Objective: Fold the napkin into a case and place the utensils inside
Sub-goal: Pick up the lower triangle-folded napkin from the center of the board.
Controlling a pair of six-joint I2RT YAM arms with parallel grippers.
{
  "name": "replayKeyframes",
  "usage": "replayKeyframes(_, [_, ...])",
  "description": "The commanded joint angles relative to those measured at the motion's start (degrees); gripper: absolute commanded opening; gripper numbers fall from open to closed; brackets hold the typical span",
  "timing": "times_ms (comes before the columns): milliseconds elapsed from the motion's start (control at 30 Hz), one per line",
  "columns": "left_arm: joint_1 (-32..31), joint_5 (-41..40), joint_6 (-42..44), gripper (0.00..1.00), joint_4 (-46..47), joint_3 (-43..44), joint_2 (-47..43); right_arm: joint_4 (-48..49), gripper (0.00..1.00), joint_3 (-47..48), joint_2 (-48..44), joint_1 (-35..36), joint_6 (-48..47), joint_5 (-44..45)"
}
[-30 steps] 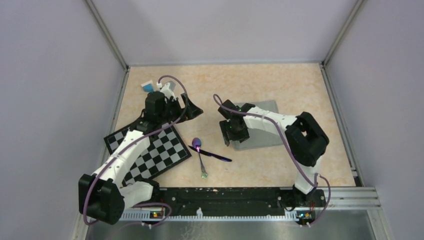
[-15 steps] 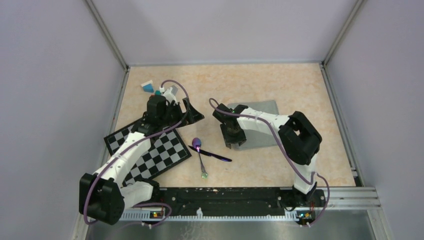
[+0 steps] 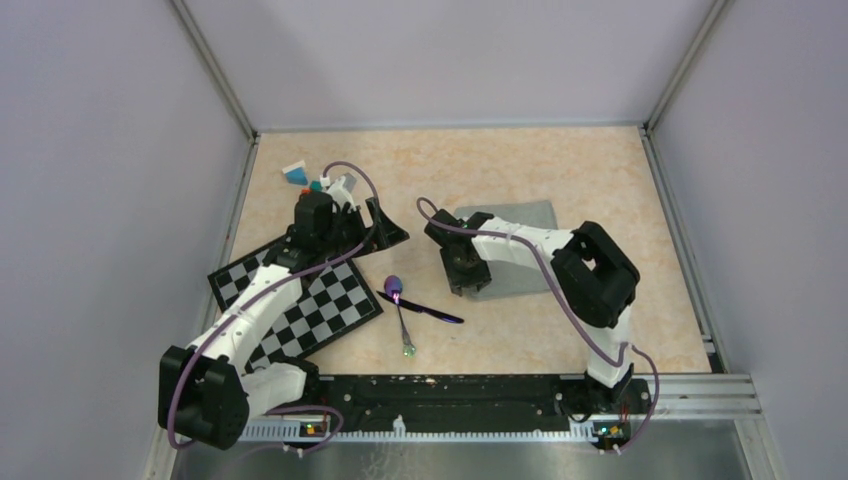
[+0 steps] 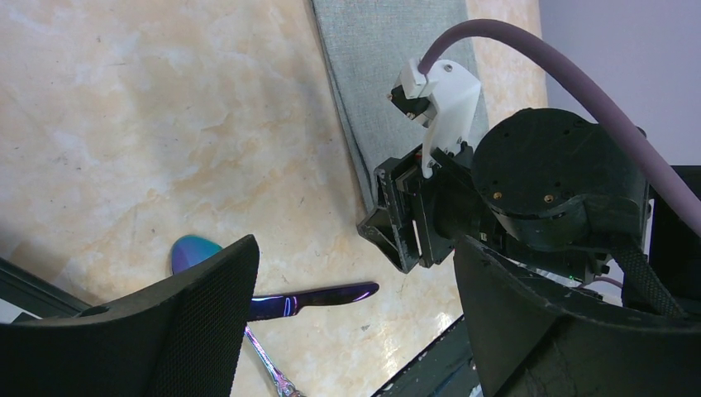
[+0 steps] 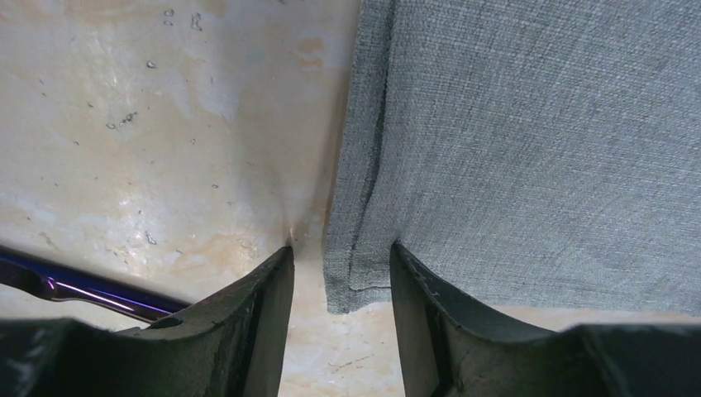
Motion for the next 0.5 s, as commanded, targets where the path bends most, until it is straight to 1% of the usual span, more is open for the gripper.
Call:
replayKeyframes(0, [-0.2, 0.6, 0.3, 0.91, 2.2, 0.7, -0.8, 3.2, 0.44, -3.1, 0.7, -0.1, -0.3, -0.1])
replayKeyframes(200, [-0.2, 0.4, 0.3, 0.91, 2.1, 1.0, -0.6, 4.7, 0.39, -6.6, 0.4, -0.1, -0.4, 1.0])
replayKeyframes(233, [-0.2, 0.5, 0.3, 0.91, 2.2, 1.0, -0.4, 4.9, 0.36, -7.1, 0.5, -0.1, -0.4, 1.4])
replayKeyframes(267, [-0.2, 0.4, 0.3, 0.92, 2.2, 1.1, -0.3, 4.8, 0.27, -7.2, 0.7, -0.2, -0.5, 2.0])
replayKeyframes(333, [-0.2, 0.4, 0.3, 0.92, 2.4, 1.0, 0.0, 4.4, 0.14, -7.1, 1.1, -0.2, -0.6, 3.5])
replayKeyframes(367, [-0.2, 0.5, 0.2, 0.92, 2.5, 0.9, 0.2, 4.3, 0.04, -7.0, 0.9, -0.1, -0.7, 4.3])
replayKeyframes(400, [-0.2, 0.9, 0.2, 0.92, 2.8, 0.8, 0.6, 4.4, 0.00, -6.8, 0.5, -0.1, -0.9, 5.0])
replayKeyframes(467, [-0.2, 2.2, -0.2, 0.93, 3.3, 0.7, 2.3, 5.5, 0.00, -6.4, -1.2, -0.2, -2.1, 5.6])
